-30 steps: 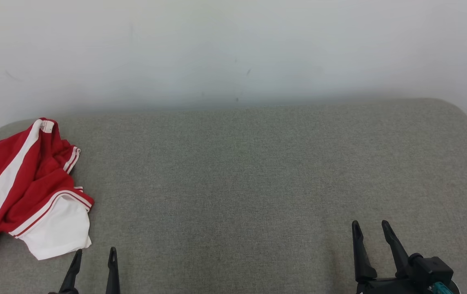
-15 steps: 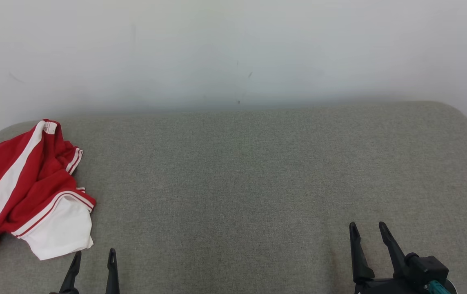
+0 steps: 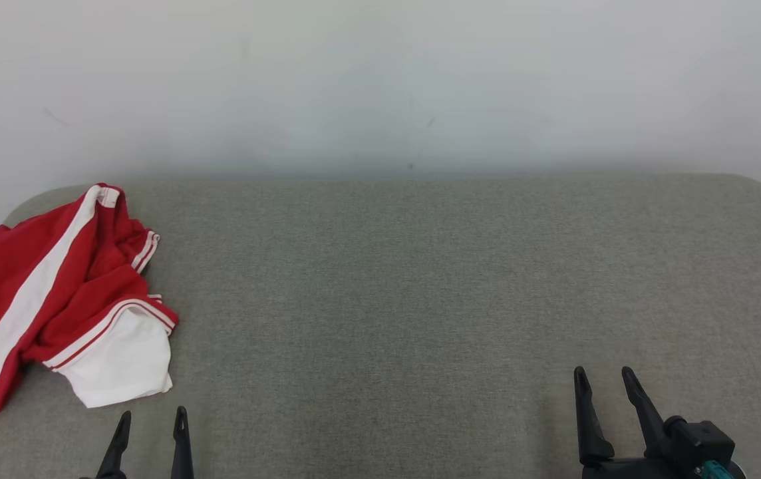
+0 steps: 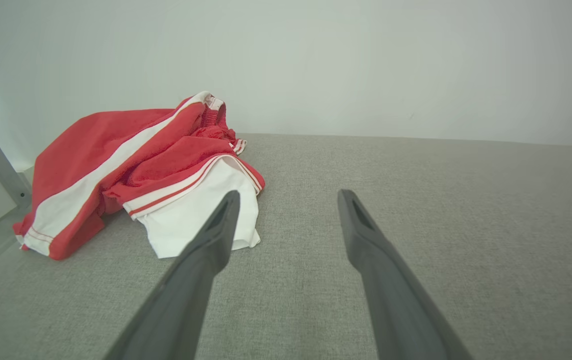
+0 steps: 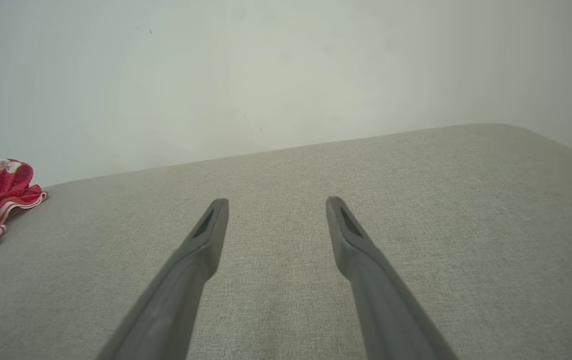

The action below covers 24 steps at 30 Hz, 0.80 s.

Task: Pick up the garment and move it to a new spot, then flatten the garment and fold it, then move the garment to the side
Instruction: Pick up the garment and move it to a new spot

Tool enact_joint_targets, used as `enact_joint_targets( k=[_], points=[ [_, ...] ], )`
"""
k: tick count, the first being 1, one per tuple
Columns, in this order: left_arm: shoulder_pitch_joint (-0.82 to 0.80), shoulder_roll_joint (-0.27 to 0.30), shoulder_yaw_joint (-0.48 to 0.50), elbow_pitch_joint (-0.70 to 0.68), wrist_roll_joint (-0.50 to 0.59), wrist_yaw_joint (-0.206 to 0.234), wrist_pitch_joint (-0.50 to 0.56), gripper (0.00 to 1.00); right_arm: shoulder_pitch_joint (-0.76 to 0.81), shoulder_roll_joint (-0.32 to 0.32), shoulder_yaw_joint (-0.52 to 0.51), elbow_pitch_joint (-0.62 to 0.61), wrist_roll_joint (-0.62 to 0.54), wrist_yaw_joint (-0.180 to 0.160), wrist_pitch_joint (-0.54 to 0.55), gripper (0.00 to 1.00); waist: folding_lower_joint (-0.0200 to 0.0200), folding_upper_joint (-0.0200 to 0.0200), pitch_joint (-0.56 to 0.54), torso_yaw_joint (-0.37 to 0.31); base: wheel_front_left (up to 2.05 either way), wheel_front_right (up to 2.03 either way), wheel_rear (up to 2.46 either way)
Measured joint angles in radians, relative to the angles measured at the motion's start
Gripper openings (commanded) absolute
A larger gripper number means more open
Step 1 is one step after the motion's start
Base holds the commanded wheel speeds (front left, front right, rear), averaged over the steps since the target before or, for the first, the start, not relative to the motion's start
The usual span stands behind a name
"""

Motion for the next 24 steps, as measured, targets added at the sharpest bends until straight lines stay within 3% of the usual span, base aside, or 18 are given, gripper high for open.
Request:
enact_joint_targets(
  k=[24],
  points=[
    [0.006, 0.012, 0.055, 0.021, -0.016, 0.023, 0.000, 1.00, 0.027, 0.000, -0.015, 0.022, 0.012, 0.000, 0.000, 1.00, 0.0000, 0.0000, -0.007, 0.289, 0.00, 0.00, 0.00]
  ],
)
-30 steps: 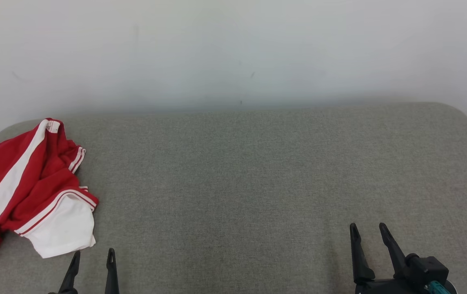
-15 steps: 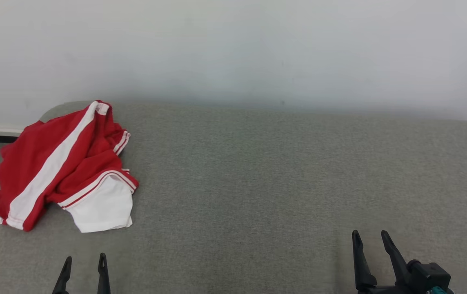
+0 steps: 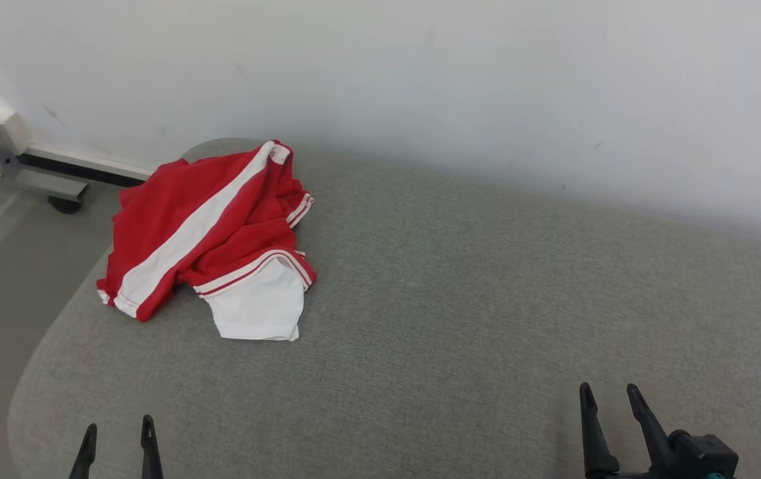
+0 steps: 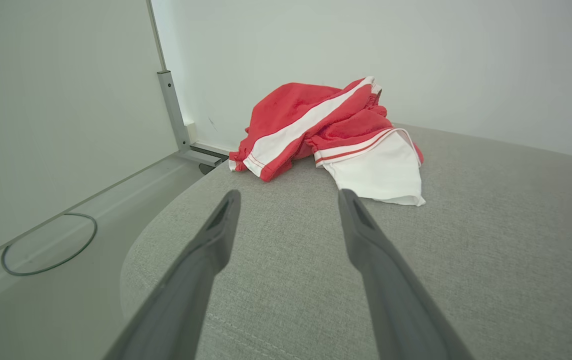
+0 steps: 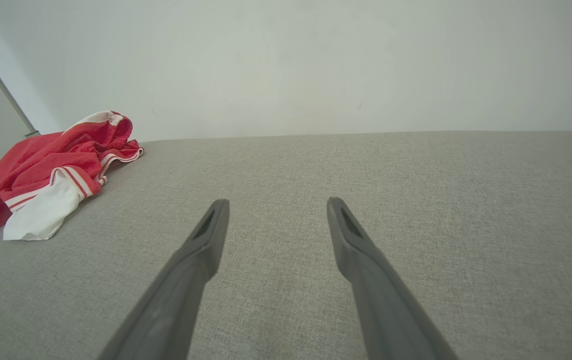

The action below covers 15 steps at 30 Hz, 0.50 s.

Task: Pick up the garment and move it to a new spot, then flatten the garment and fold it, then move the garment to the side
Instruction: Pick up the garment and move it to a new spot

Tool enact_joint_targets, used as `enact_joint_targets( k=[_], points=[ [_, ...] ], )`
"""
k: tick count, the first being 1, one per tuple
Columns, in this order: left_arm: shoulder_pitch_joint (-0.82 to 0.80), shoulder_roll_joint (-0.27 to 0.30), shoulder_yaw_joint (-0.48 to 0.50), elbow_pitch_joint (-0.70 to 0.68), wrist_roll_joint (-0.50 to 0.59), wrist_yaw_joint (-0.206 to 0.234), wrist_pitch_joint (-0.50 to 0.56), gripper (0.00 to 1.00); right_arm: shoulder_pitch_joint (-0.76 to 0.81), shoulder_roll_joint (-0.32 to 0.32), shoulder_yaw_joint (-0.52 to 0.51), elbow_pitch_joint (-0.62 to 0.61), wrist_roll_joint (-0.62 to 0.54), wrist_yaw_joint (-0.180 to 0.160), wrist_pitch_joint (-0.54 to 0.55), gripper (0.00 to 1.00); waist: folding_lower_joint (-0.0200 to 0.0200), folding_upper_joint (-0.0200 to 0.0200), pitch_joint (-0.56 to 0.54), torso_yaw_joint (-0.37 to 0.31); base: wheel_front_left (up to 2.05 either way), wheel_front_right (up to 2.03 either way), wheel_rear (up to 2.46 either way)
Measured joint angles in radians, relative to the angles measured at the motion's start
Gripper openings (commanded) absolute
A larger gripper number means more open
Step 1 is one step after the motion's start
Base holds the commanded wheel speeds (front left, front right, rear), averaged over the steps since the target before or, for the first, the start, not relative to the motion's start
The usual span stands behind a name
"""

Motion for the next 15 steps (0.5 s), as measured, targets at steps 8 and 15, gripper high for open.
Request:
enact_joint_targets(
  k=[8, 15],
  points=[
    [0.015, -0.004, 0.006, -0.009, -0.003, 0.012, 0.000, 1.00, 0.006, 0.000, -0.003, 0.000, -0.003, 0.000, 0.000, 1.00, 0.0000, 0.0000, -0.003, 0.088, 0.00, 0.00, 0.00],
    [0.024, -0.007, 0.006, -0.017, -0.006, 0.028, 0.000, 1.00, 0.007, 0.000, 0.003, 0.000, -0.003, 0.000, 0.000, 1.00, 0.0000, 0.0000, -0.007, 0.137, 0.00, 0.00, 0.00]
  ],
)
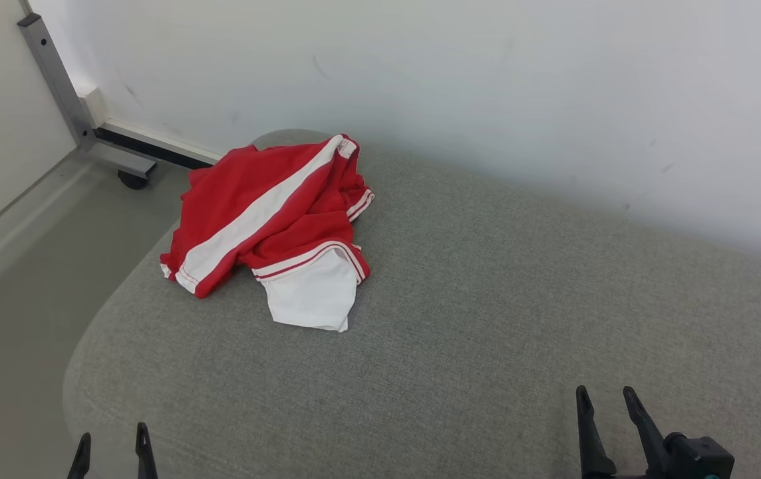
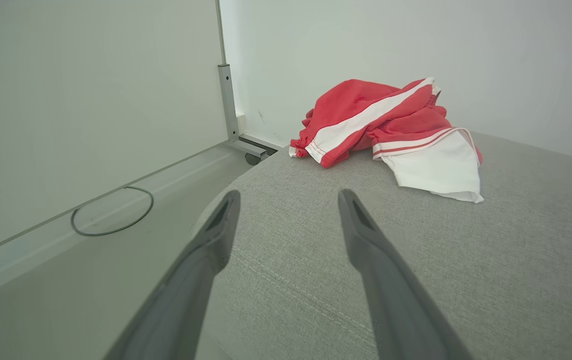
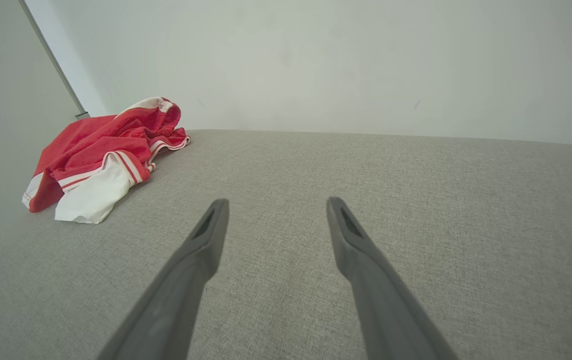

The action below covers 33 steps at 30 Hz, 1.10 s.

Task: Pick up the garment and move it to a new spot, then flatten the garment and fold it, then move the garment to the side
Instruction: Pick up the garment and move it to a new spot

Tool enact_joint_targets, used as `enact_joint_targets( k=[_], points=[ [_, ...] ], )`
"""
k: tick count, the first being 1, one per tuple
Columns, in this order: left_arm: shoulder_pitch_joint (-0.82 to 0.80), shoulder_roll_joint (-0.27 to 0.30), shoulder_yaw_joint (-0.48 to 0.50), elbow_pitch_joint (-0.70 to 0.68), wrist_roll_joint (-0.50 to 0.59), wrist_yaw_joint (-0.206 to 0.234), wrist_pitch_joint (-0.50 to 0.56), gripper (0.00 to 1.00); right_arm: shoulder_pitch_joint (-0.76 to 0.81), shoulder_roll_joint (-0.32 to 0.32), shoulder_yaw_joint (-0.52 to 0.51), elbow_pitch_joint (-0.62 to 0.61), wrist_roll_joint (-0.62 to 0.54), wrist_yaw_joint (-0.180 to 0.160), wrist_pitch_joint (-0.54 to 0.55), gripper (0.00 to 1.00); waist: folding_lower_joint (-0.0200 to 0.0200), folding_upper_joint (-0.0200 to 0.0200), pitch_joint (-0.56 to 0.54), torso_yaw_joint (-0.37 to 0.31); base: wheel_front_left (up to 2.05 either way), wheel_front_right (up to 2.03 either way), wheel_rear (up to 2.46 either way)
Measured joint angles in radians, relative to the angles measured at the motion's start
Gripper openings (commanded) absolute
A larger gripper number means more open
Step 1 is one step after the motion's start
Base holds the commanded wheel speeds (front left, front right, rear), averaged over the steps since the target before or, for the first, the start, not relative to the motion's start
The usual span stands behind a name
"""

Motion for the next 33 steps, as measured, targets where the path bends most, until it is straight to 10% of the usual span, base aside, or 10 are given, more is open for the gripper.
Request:
enact_joint_targets(
  k=[18, 33],
  points=[
    [-0.072, 0.023, 0.073, -0.032, -0.053, -0.003, 0.000, 1.00, -0.044, 0.001, 0.048, -0.014, -0.018, 0.000, 0.000, 1.00, 0.0000, 0.0000, 0.028, -0.058, 0.00, 0.00, 0.00],
    [-0.476, 0.243, 0.160, 0.076, -0.201, -0.062, 0.018, 1.00, -0.175, 0.000, -0.001, -0.123, -0.063, 0.000, 0.000, 1.00, 0.0003, 0.0002, 0.198, -0.246, 0.00, 0.00, 0.00]
  ],
)
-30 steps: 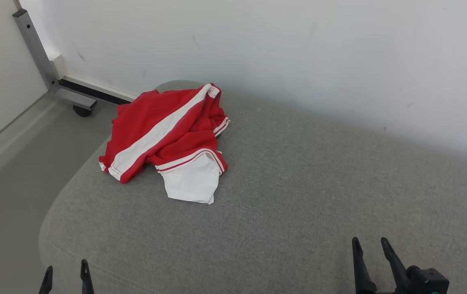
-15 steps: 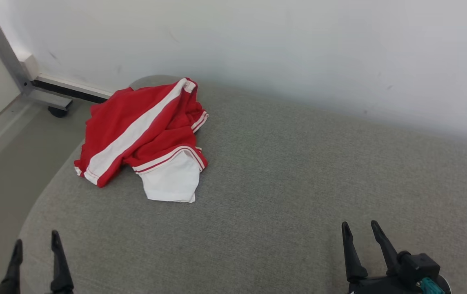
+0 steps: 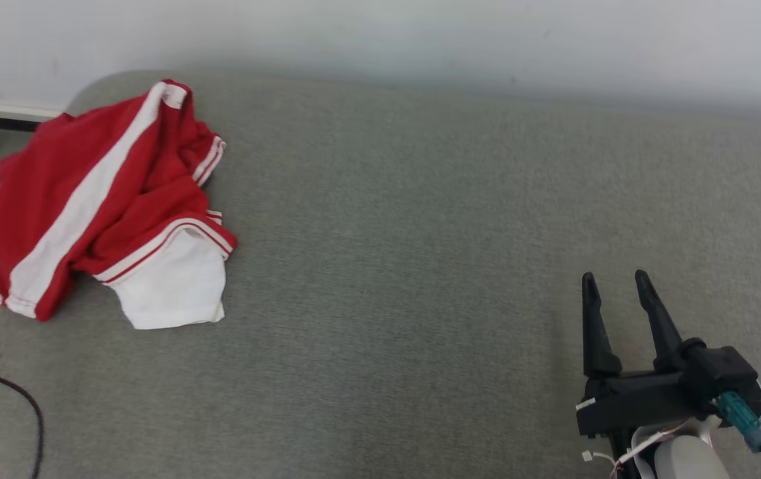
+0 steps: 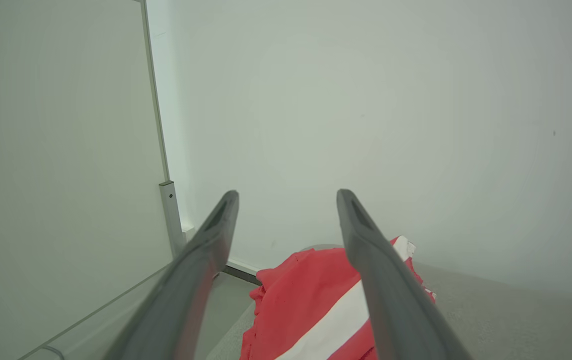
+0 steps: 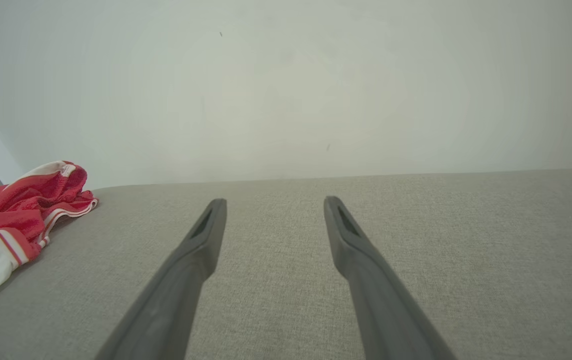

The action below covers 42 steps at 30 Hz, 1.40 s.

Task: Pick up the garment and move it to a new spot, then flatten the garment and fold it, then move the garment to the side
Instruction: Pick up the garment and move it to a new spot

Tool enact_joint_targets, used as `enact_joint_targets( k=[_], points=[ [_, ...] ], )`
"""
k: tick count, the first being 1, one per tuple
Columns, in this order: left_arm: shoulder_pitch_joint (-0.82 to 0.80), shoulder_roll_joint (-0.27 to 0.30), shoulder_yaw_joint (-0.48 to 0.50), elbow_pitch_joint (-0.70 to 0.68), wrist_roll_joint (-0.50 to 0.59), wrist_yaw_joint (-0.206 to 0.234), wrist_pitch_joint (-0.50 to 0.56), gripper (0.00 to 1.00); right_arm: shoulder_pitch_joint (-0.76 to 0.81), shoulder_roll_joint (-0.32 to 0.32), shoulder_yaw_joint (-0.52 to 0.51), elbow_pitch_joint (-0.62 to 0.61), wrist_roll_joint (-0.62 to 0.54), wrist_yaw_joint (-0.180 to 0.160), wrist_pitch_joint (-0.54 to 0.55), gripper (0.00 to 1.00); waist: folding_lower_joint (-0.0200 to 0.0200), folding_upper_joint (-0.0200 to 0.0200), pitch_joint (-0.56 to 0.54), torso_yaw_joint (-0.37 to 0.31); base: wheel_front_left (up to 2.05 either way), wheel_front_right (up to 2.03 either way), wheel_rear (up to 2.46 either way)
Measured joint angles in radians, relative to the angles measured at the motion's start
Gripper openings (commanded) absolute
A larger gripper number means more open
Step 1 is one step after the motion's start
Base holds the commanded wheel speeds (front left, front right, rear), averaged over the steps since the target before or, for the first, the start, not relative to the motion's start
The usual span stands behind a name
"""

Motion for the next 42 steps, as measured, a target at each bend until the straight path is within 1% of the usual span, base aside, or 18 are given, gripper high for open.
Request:
enact_joint_targets(
  k=[3, 7, 11, 16, 19, 26, 28, 31, 35, 36, 37, 42],
  points=[
    [-0.073, 0.052, 0.000, 0.017, -0.032, -0.007, 0.025, 1.00, -0.016, 0.000, -0.016, -0.020, 0.003, 0.000, 0.000, 1.00, 0.0000, 0.0000, 0.047, -0.040, 0.00, 0.00, 0.00],
    [-0.144, 0.115, -0.007, 0.041, -0.042, -0.008, 0.072, 1.00, -0.031, -0.001, -0.018, -0.039, 0.014, 0.000, 0.000, 1.00, 0.0001, 0.0000, 0.106, -0.092, 0.00, 0.00, 0.00],
    [-0.223, 0.177, -0.028, 0.105, -0.060, -0.009, 0.118, 1.00, -0.046, -0.001, -0.008, -0.054, 0.020, 0.000, 0.000, 1.00, 0.0001, 0.0000, 0.159, -0.143, 0.00, 0.00, 0.00],
    [-0.291, 0.231, -0.056, 0.204, -0.100, -0.013, 0.160, 1.00, -0.056, -0.001, -0.005, -0.073, 0.021, 0.000, 0.000, 1.00, 0.0000, 0.0000, 0.210, -0.200, 0.00, 0.00, 0.00],
    [-0.310, 0.259, -0.100, 0.266, -0.110, -0.014, 0.188, 1.00, -0.060, -0.001, -0.008, -0.083, 0.019, 0.000, 0.000, 1.00, 0.0000, 0.0000, 0.234, -0.229, 0.00, 0.00, 0.00],
    [-0.325, 0.325, -0.197, 0.414, -0.175, -0.015, 0.248, 1.00, -0.065, -0.001, -0.009, -0.094, 0.016, 0.000, 0.000, 1.00, -0.0001, 0.0000, 0.274, -0.279, 0.00, 0.00, 0.00],
    [-0.328, 0.329, -0.224, 0.448, -0.203, -0.016, 0.261, 1.00, -0.065, -0.001, -0.013, -0.096, 0.016, 0.000, 0.000, 1.00, -0.0001, -0.0001, 0.280, -0.287, 0.00, 0.00, 0.00],
    [-0.331, 0.346, -0.269, 0.510, -0.229, -0.016, 0.318, 1.00, -0.064, -0.002, -0.015, -0.096, 0.011, 0.000, 0.000, 1.00, -0.0002, -0.0001, 0.281, -0.290, 0.00, 0.00, 0.00],
    [-0.355, 0.365, -0.310, 0.575, -0.238, -0.016, 0.344, 1.00, -0.065, -0.001, -0.009, -0.097, 0.009, 0.000, 0.000, 1.00, -0.0003, -0.0002, 0.275, -0.285, 0.00, 0.00, 0.00],
    [-0.365, 0.368, -0.315, 0.595, -0.234, -0.016, 0.348, 0.26, -0.065, -0.001, -0.007, -0.098, 0.009, 0.000, 0.000, 1.00, -0.0003, -0.0002, 0.274, -0.285, 0.00, 0.00, 0.00],
    [-0.365, 0.368, -0.315, 0.595, -0.234, -0.016, 0.348, 0.00, -0.065, -0.001, -0.007, -0.098, 0.009, 0.000, 0.000, 1.00, -0.0003, -0.0002, 0.274, -0.285, 0.00, 0.00, 0.00],
    [-0.396, 0.369, -0.329, 0.655, -0.232, -0.016, 0.289, 0.00, -0.065, -0.001, -0.005, -0.097, 0.009, 0.000, 0.000, 1.00, -0.0003, -0.0003, 0.263, -0.284, 0.00, 0.00, 0.00]
  ],
)
